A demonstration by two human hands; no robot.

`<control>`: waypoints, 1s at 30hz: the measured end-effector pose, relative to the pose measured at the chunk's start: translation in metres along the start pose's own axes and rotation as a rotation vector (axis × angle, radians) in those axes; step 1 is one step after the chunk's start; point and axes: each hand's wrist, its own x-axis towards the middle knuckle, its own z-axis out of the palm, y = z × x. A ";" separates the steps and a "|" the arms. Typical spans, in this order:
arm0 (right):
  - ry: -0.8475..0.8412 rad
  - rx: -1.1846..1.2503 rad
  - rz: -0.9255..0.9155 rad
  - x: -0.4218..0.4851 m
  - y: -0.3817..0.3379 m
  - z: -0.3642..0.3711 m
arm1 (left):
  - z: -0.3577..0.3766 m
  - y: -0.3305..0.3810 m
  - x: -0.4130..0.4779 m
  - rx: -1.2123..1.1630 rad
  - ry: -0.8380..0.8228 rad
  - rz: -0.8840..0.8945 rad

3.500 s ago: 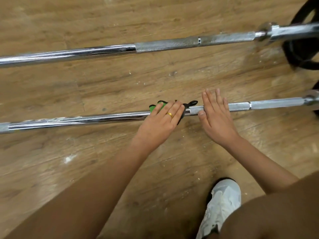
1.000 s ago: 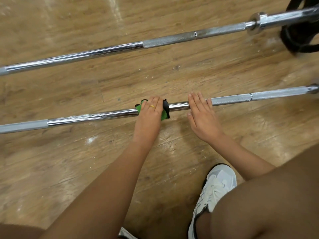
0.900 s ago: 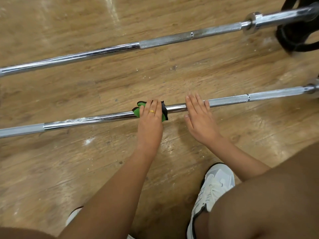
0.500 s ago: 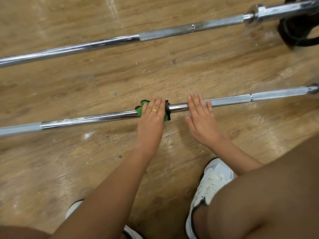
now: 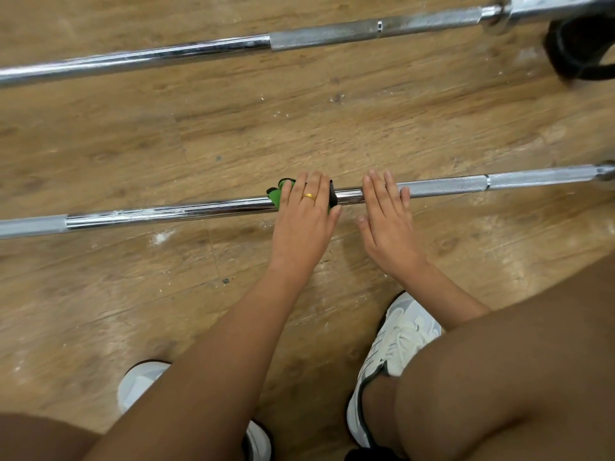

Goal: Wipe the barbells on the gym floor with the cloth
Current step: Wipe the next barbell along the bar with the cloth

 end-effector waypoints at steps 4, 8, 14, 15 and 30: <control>0.028 0.006 0.001 -0.004 0.000 0.003 | 0.004 -0.022 -0.013 0.039 0.016 0.124; 0.044 0.009 -0.011 -0.009 0.001 0.003 | -0.007 -0.008 0.004 -0.028 -0.054 -0.028; 0.052 0.009 0.005 -0.018 -0.004 0.005 | 0.001 -0.012 -0.033 -0.014 -0.012 0.063; 0.058 0.009 0.002 -0.019 -0.004 0.005 | 0.000 -0.012 -0.032 -0.011 0.000 0.055; 0.118 -0.013 -0.001 -0.033 -0.004 0.013 | -0.007 0.005 -0.027 -0.032 -0.051 -0.014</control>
